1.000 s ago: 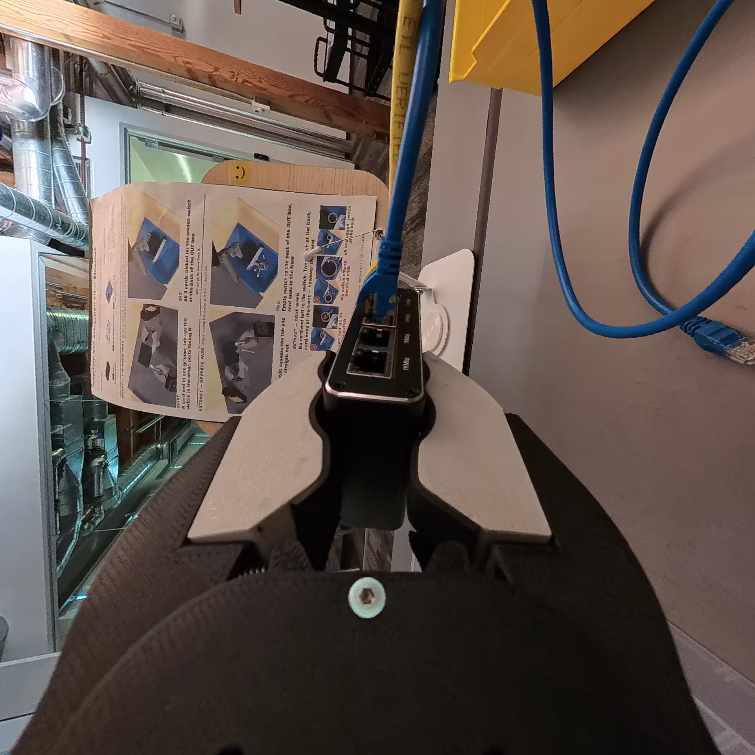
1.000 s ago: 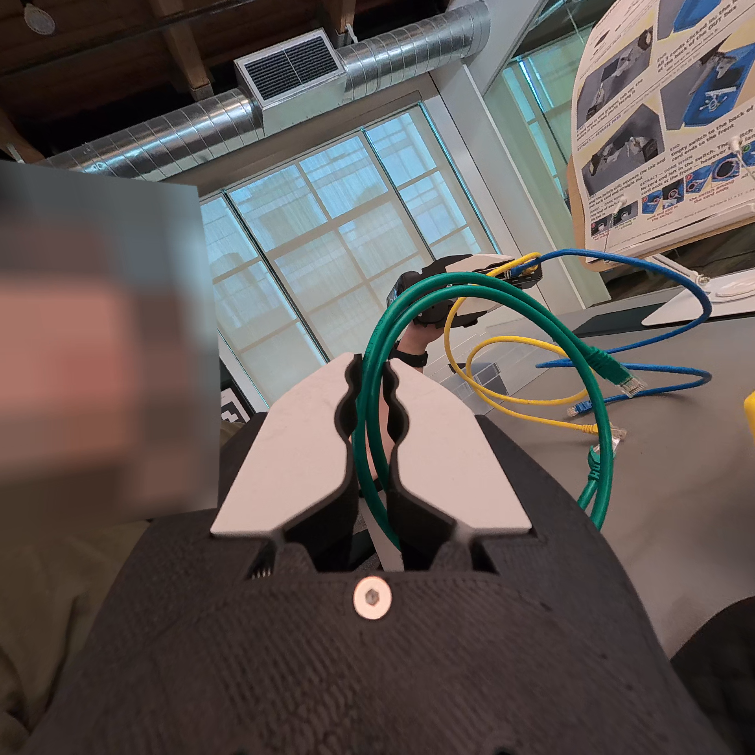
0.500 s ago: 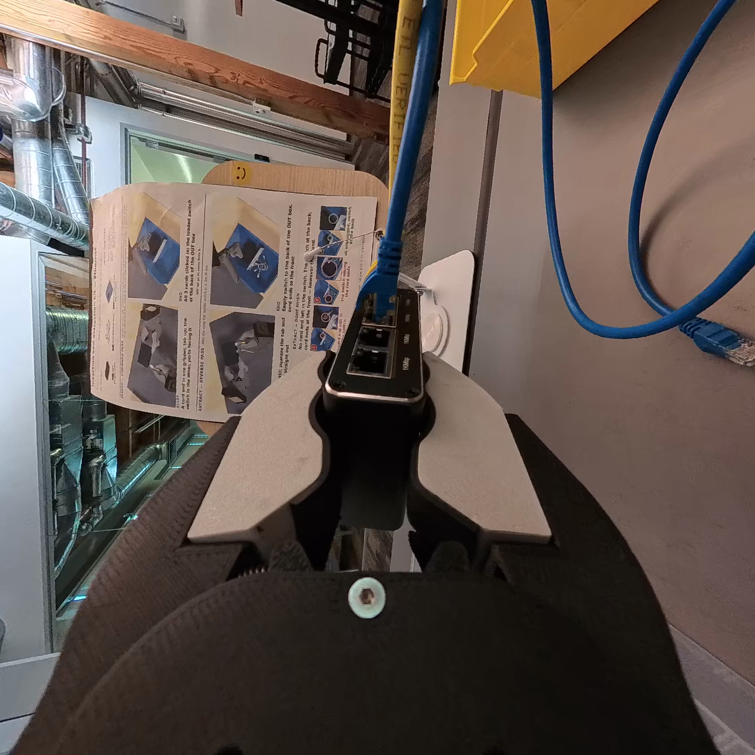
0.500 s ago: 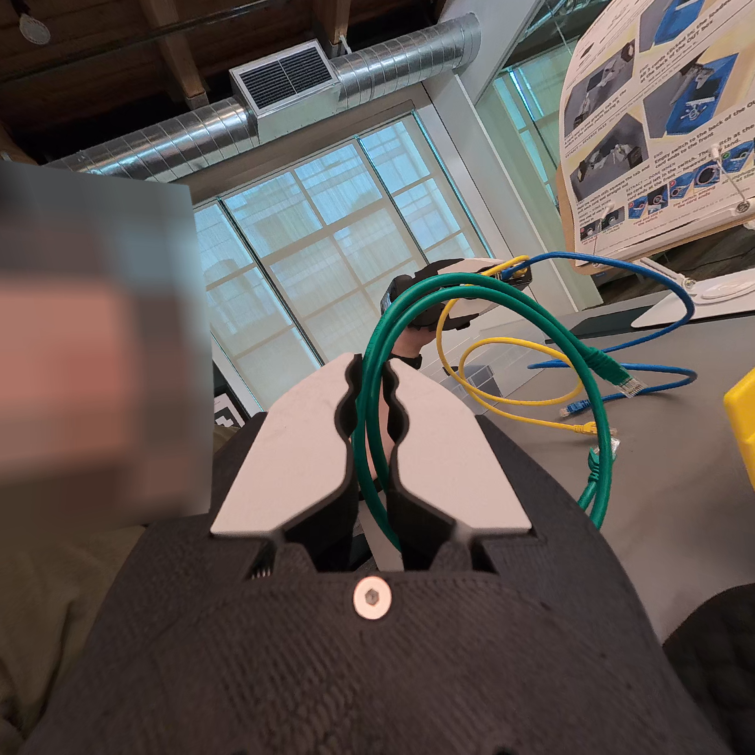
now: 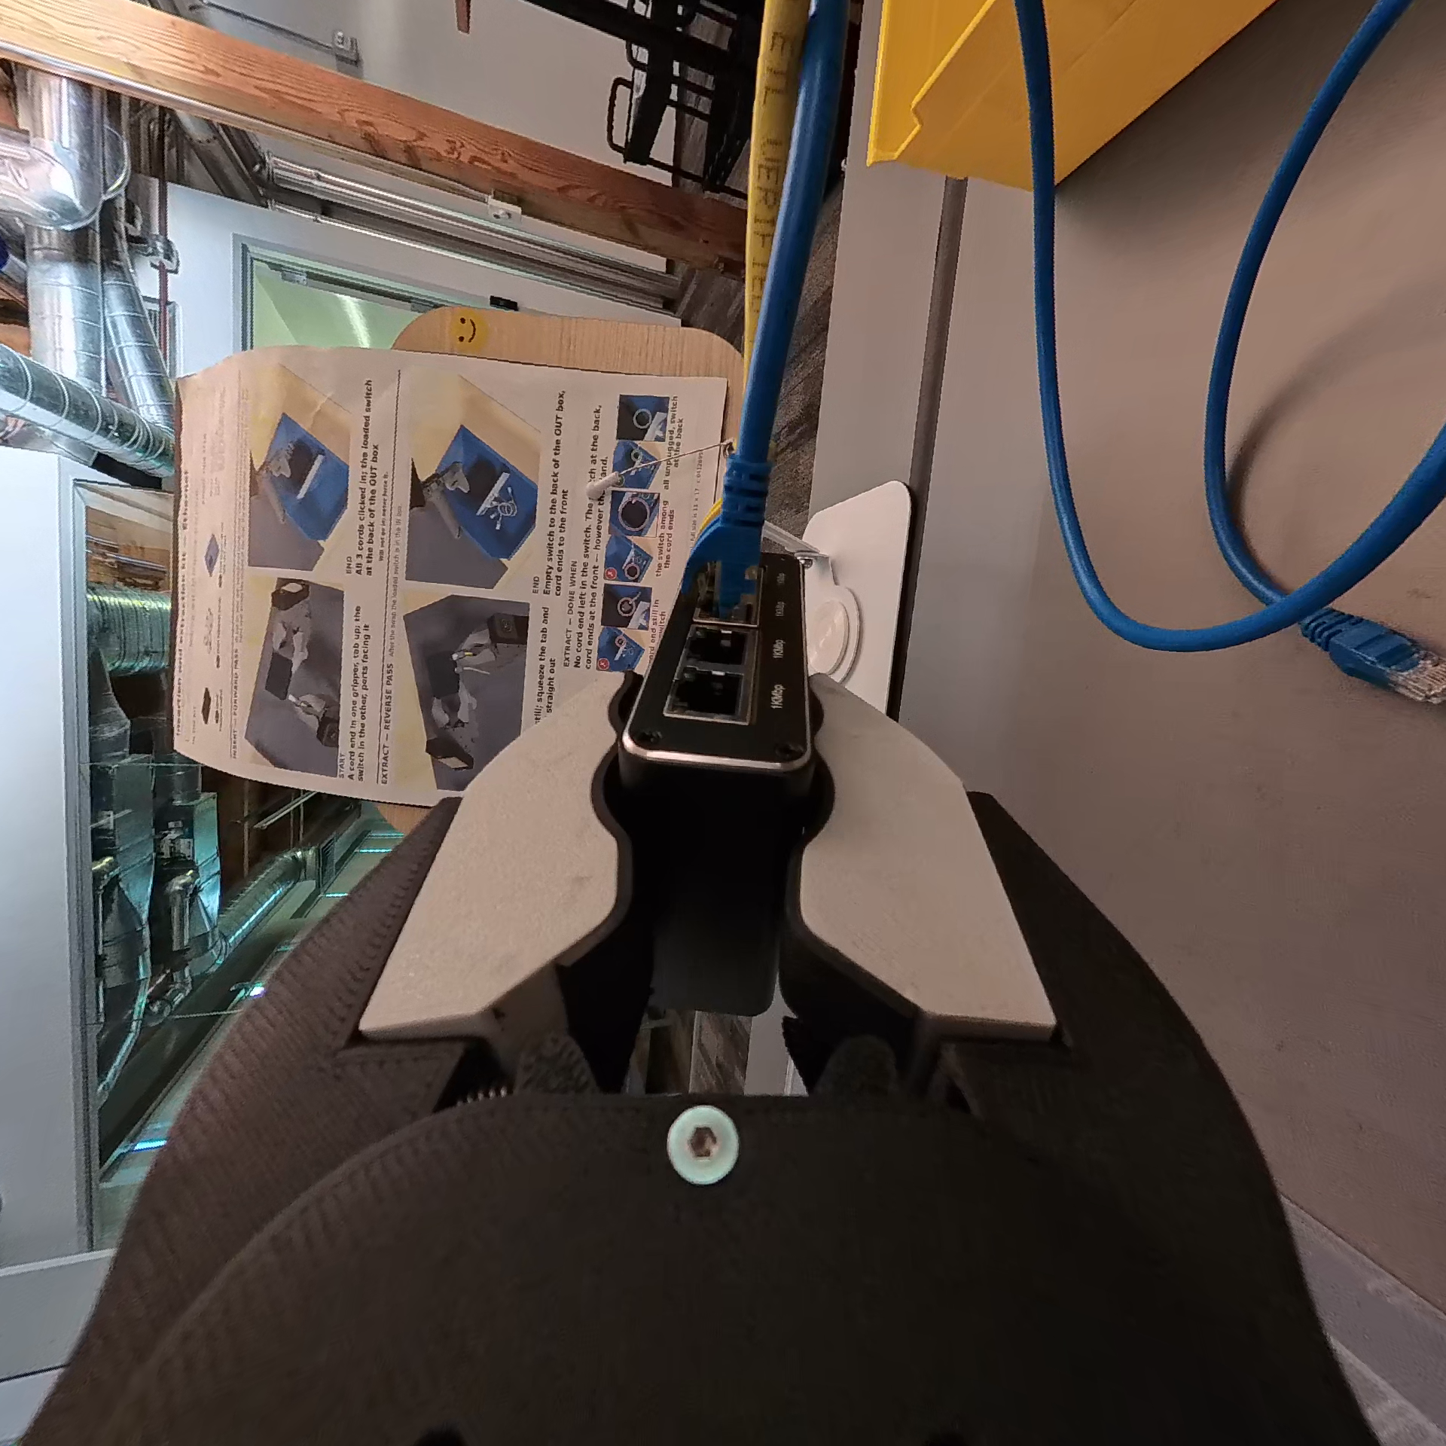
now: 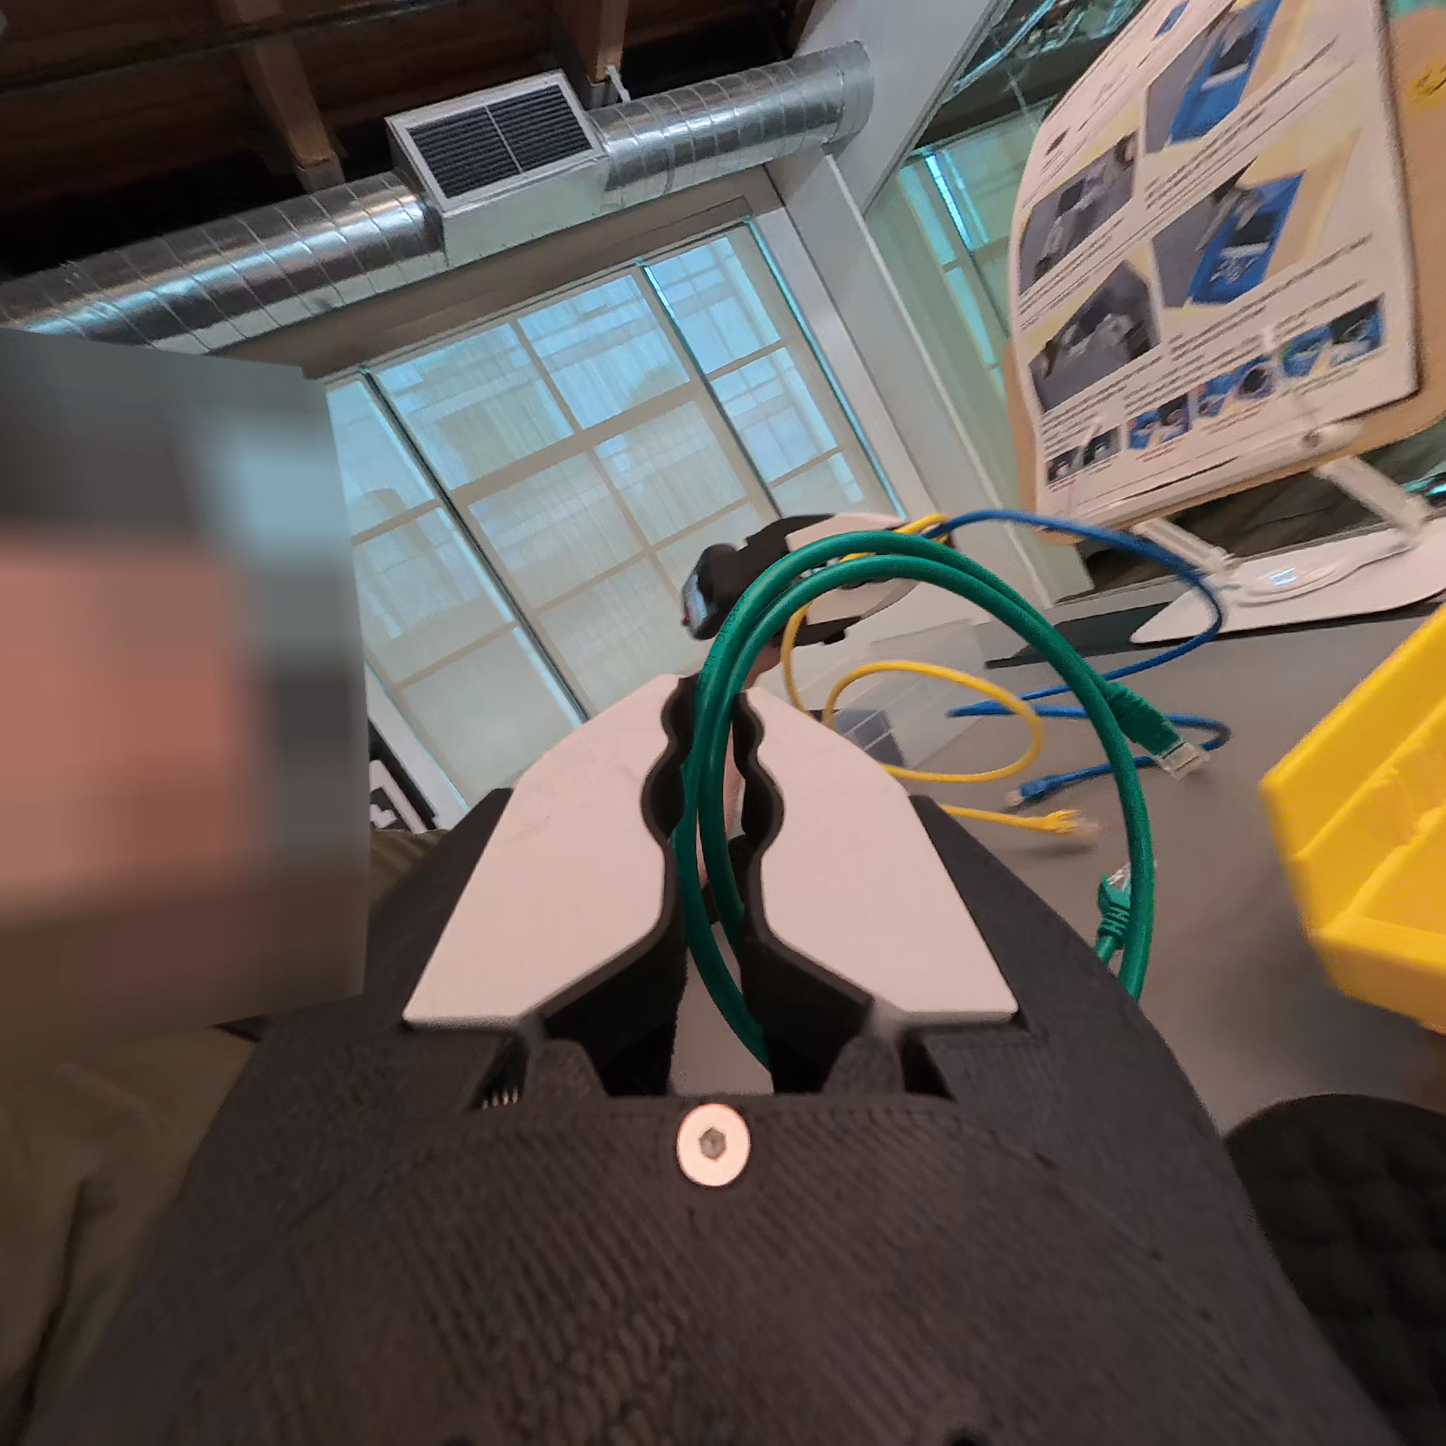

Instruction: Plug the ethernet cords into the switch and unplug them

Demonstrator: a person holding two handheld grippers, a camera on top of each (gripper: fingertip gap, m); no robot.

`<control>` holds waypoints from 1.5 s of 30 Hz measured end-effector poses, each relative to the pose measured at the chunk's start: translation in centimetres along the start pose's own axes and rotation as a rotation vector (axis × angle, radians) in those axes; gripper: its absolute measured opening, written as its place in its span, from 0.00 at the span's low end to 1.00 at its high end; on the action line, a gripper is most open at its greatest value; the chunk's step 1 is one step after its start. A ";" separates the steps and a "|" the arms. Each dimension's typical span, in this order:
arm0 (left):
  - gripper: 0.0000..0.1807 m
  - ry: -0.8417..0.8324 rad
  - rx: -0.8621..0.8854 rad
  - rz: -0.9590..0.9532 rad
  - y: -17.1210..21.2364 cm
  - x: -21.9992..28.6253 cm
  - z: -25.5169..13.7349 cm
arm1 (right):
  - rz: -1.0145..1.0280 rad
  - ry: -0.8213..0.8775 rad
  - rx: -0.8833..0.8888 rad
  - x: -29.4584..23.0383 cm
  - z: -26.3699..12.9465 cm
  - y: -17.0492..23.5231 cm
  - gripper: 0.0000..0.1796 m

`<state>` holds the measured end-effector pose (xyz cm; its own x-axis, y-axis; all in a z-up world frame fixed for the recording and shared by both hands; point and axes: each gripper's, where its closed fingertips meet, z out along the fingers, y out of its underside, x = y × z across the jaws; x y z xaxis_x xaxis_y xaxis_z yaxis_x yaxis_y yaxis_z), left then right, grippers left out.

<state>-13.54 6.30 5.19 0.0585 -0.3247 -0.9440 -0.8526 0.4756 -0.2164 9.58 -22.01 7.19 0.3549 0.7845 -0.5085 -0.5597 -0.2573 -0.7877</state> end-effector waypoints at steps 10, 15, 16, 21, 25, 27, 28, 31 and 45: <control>0.21 0.002 0.008 -0.003 -0.2 0.0 0.0 | -0.145 0.096 -0.053 2.9 1.8 -6.6 0.06; 0.21 -0.003 0.011 -0.011 0.0 -0.2 -0.2 | -0.182 0.171 -0.083 6.2 2.7 -9.1 0.06; 0.21 -0.005 0.014 -0.014 -0.1 -0.3 -0.3 | -0.196 0.209 -0.106 7.3 2.6 -9.2 0.06; 0.21 -0.002 0.020 -0.035 0.2 -0.5 -0.3 | -0.150 0.385 -0.260 14.1 1.7 -8.1 0.06; 0.21 -0.004 0.022 -0.040 0.3 -0.6 -0.4 | -0.125 0.516 -0.448 19.0 1.1 -5.6 0.05; 0.21 -0.003 0.023 -0.041 0.2 -0.6 -0.4 | -0.146 0.577 -0.597 21.1 0.8 -3.5 0.06; 0.21 -0.002 0.024 -0.041 0.2 -0.5 -0.4 | -0.142 0.578 -0.654 21.7 1.0 -2.6 0.06; 0.21 0.003 0.023 -0.038 0.1 -0.4 -0.3 | -0.154 0.609 -0.873 23.4 1.1 0.1 0.06; 0.21 0.019 0.027 -0.034 -0.1 0.0 -0.1 | -0.315 0.664 -1.223 25.8 -0.2 4.1 0.12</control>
<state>-13.51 6.11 5.25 0.0773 -0.3563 -0.9312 -0.8362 0.4855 -0.2552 16.60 -2.87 -9.20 0.8113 0.5820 -0.0553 0.4735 -0.7096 -0.5218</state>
